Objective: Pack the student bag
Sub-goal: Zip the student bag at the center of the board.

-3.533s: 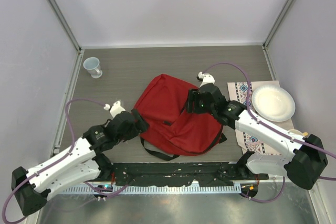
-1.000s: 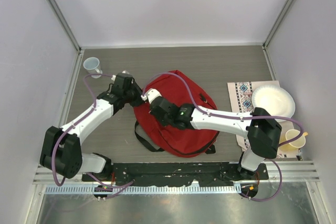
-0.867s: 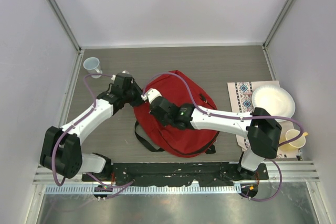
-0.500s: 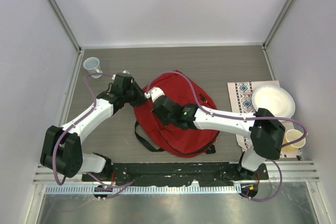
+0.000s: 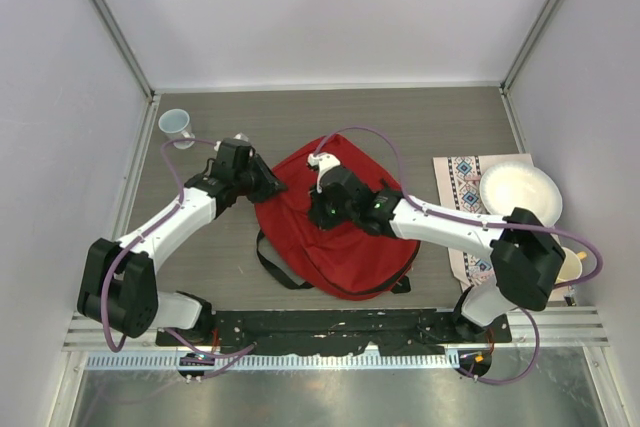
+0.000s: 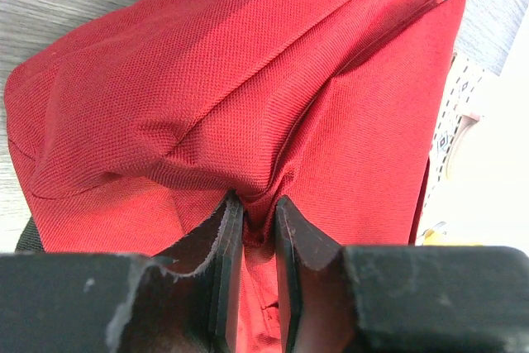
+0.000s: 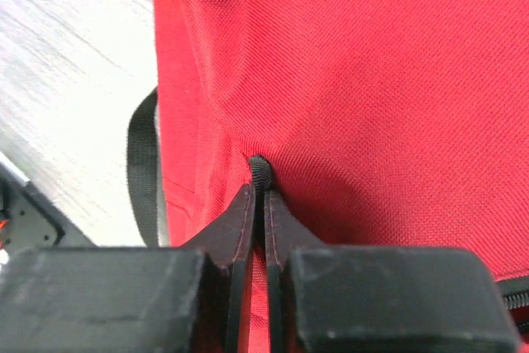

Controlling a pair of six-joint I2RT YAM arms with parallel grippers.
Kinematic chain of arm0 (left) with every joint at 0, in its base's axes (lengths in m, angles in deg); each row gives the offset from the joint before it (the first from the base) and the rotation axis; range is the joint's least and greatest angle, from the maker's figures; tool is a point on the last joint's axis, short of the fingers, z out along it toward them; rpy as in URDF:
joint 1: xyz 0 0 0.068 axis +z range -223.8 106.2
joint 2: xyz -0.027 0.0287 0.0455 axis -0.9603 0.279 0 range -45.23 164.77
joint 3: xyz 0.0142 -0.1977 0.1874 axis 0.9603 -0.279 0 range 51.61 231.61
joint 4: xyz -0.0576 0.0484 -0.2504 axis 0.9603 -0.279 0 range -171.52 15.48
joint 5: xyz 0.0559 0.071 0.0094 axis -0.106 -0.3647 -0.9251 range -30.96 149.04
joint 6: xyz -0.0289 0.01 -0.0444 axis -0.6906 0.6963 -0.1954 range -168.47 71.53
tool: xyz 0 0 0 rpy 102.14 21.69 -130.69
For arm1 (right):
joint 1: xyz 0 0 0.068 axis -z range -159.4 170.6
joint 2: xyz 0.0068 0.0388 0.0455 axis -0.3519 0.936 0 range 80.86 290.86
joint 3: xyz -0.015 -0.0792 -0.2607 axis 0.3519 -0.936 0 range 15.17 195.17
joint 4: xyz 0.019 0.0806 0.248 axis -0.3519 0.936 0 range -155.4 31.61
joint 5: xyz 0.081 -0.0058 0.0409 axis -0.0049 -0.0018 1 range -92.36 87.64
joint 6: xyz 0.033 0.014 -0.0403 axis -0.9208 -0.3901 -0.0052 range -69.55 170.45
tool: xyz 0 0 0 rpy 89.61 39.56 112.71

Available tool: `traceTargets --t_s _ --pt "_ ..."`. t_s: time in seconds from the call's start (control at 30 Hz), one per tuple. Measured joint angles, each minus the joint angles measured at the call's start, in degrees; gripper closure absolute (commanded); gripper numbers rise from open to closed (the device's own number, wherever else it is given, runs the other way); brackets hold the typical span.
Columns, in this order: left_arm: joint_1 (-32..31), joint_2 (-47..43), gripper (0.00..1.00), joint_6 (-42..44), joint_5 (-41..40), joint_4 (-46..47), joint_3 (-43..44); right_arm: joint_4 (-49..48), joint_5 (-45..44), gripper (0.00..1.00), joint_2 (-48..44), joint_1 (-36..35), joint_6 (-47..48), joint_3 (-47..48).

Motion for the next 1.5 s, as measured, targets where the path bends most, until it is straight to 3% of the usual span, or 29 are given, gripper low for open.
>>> traceTargets --t_s 0.5,0.67,0.73,0.93,1.2,1.5 --pt "0.3 0.0 0.72 0.2 0.9 0.2 0.0 -6.4 10.1 0.99 -1.5 2.7 -4.5 -3.5" --pt "0.3 0.0 0.54 0.3 1.4 0.6 -0.2 -7.3 10.3 0.99 -1.5 2.7 -4.7 -3.9" --pt "0.3 -0.1 0.40 0.2 1.9 0.9 -0.5 -7.9 10.1 0.99 -1.7 2.7 -4.7 -4.1" --pt "0.3 -5.0 0.28 -1.9 2.8 0.8 -4.0 -9.6 8.8 0.99 -4.6 2.7 -4.7 -5.3" --pt "-0.7 -19.0 0.28 -13.7 2.6 2.9 -12.9 -11.2 8.6 0.99 -4.9 2.7 -5.1 -6.1" --pt "-7.0 -18.3 0.33 -25.1 -1.3 7.6 -17.1 -13.2 8.6 0.99 -5.2 2.7 -5.2 -7.5"
